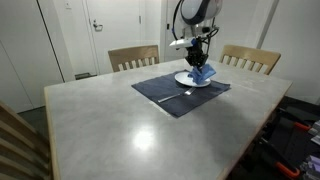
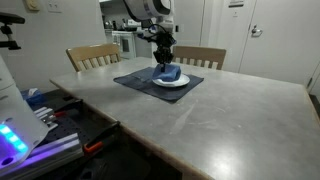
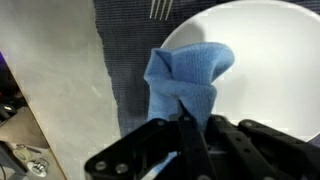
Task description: Pick up the blue towel from the table, wipe the white plate with it and put the towel back on the table.
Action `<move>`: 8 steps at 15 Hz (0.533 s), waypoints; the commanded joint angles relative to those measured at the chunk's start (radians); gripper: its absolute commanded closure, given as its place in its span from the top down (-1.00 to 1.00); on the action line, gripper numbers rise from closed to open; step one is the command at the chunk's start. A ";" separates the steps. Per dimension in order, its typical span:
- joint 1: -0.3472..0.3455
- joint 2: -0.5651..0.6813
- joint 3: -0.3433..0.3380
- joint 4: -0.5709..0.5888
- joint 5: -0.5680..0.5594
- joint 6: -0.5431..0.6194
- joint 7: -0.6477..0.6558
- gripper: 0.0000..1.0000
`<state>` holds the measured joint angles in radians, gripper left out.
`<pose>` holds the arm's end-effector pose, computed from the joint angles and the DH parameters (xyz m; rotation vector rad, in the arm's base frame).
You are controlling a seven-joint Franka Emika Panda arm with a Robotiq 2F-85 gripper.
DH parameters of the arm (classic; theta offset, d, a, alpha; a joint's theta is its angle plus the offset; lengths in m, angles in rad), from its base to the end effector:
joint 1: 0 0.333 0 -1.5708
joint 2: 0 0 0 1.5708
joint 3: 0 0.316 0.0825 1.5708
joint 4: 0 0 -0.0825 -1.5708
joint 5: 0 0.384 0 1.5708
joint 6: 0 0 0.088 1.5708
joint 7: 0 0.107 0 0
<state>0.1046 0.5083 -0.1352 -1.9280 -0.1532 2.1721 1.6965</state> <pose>0.5952 -0.0223 0.2070 1.9528 -2.0416 -0.0592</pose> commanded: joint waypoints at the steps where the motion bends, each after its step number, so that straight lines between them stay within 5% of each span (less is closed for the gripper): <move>1: -0.046 -0.003 0.032 -0.044 0.062 0.106 -0.104 -0.95; 8: -0.059 -0.005 0.036 -0.083 0.150 0.184 -0.234 -0.95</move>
<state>0.0736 0.5088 -0.1204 -1.9811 -0.0463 2.3103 1.5316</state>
